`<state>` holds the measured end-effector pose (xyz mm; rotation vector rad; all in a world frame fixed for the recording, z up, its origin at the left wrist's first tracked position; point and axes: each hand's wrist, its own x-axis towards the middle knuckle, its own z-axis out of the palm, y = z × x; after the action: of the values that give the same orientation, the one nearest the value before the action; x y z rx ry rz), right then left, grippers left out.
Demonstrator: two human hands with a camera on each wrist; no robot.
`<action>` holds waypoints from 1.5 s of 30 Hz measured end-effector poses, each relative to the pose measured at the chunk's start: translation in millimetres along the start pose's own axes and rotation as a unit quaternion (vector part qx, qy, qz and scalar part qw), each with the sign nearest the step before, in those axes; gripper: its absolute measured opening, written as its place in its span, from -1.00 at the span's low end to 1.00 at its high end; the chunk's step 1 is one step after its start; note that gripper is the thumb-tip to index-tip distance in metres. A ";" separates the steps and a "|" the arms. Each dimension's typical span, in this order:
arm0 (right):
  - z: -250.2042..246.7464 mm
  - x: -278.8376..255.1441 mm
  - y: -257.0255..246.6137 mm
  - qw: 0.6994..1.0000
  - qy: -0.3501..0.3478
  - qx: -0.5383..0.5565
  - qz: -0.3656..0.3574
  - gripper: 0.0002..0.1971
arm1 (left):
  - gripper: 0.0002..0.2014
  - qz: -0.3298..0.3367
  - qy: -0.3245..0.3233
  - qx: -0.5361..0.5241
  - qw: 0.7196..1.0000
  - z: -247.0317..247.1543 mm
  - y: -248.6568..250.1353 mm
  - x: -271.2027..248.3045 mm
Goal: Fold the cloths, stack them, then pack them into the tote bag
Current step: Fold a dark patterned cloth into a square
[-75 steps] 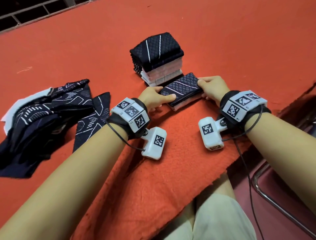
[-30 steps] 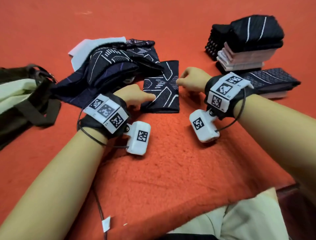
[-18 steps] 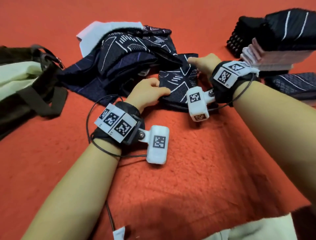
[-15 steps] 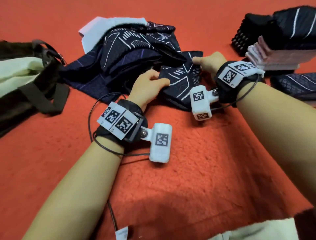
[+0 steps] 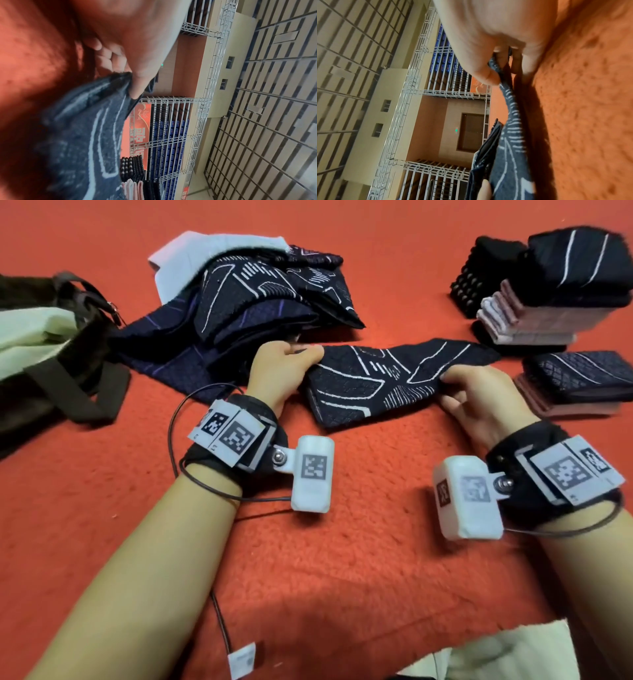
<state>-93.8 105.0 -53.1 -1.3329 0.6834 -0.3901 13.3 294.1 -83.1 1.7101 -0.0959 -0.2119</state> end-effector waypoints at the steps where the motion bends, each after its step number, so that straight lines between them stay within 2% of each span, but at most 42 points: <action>1: -0.7 -3.3 -1.0 1.000 0.008 0.016 -0.001 -0.78 | -0.88 -0.001 -0.016 0.017 1.000 0.1 1.2 -1.0; 4: 2.2 1.9 -4.2 0.997 0.055 0.045 0.016 -0.94 | -0.90 -0.013 -0.104 0.127 0.986 0.6 8.2 -8.7; 6: 4.0 9.2 -4.9 0.993 0.080 0.078 0.032 -0.94 | -0.75 -0.017 -0.145 0.167 0.975 1.0 9.7 -12.1; 8: 1.5 14.1 -5.3 0.990 0.094 0.101 0.029 -0.95 | -0.65 -0.018 -0.133 0.160 0.978 1.0 9.0 -12.1; 10: -5.8 17.4 -5.1 0.993 0.100 0.065 0.015 -0.93 | -0.63 -0.026 -0.088 0.096 0.991 -1.0 7.6 -10.1; 12: -15.1 16.8 -3.8 0.996 0.085 -0.016 0.005 -0.88 | -0.70 -0.025 -0.039 0.029 0.999 -2.3 8.1 -9.8; 14: -24.8 12.3 1.0 0.993 0.072 -0.094 -0.004 -0.75 | -0.79 -0.023 -0.002 -0.013 1.000 -1.8 7.8 -9.0; 17: -36.0 7.0 7.9 0.991 0.060 -0.117 -0.019 -0.61 | -0.77 -0.013 0.023 -0.013 1.000 -0.6 5.6 -8.9; 19: -36.4 4.9 7.2 0.991 0.063 -0.113 -0.019 -0.61 | -0.89 -0.021 0.017 -0.025 0.999 0.1 3.4 -7.1; 21: -33.6 2.2 3.4 0.991 0.066 -0.116 -0.021 -0.66 | -0.92 -0.045 -0.003 -0.035 0.998 0.2 2.2 -8.4; 23: -28.1 -2.1 -2.3 0.991 0.041 -0.127 -0.024 -0.71 | -0.91 -0.064 -0.030 -0.009 0.997 0.1 1.3 -9.5; 27: -7.5 -12.1 -16.9 0.980 -0.029 -0.187 -0.053 -0.87 | -0.89 -0.052 -0.060 0.019 0.997 -1.1 3.6 -11.9; 29: 6.1 -13.8 -19.2 0.972 -0.038 -0.217 -0.079 -0.85 | -0.91 -0.051 -0.067 0.014 0.996 -2.0 3.1 -12.1; 31: 18.5 -12.4 -17.5 0.953 -0.033 -0.280 -0.114 -0.70 | -0.91 -0.052 -0.070 0.007 0.996 -2.6 2.3 -12.4; 33: 29.5 -13.3 -14.4 0.920 -0.059 -0.361 -0.144 -0.63 | -0.90 -0.052 -0.071 0.004 0.996 -2.9 1.8 -12.3; 35: 39.2 -17.2 -10.8 0.874 -0.102 -0.451 -0.149 -0.60 | -0.89 -0.050 -0.072 0.005 0.996 -2.8 2.2 -12.5; 38: 49.3 -18.1 -0.1 0.788 -0.166 -0.574 -0.148 -0.53 | -0.88 -0.052 -0.070 0.005 0.996 -2.5 2.5 -13.0; 40: 50.6 -18.4 4.4 0.751 -0.188 -0.621 -0.123 -0.42 | -0.87 -0.053 -0.072 0.005 0.996 -2.4 2.9 -13.4; 42: 48.4 -21.6 3.5 0.738 -0.201 -0.637 -0.099 -0.39 | -0.87 -0.051 -0.074 0.008 0.996 -2.5 3.7 -14.2; 45: 40.8 -24.6 -2.3 0.743 -0.229 -0.621 -0.100 -0.56 | -0.87 -0.053 -0.070 0.007 0.996 -2.4 5.1 -15.2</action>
<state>-85.3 150.5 -41.7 -2.6761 0.3199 0.3536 -0.8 298.5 -76.4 1.7145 -0.1116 -0.4111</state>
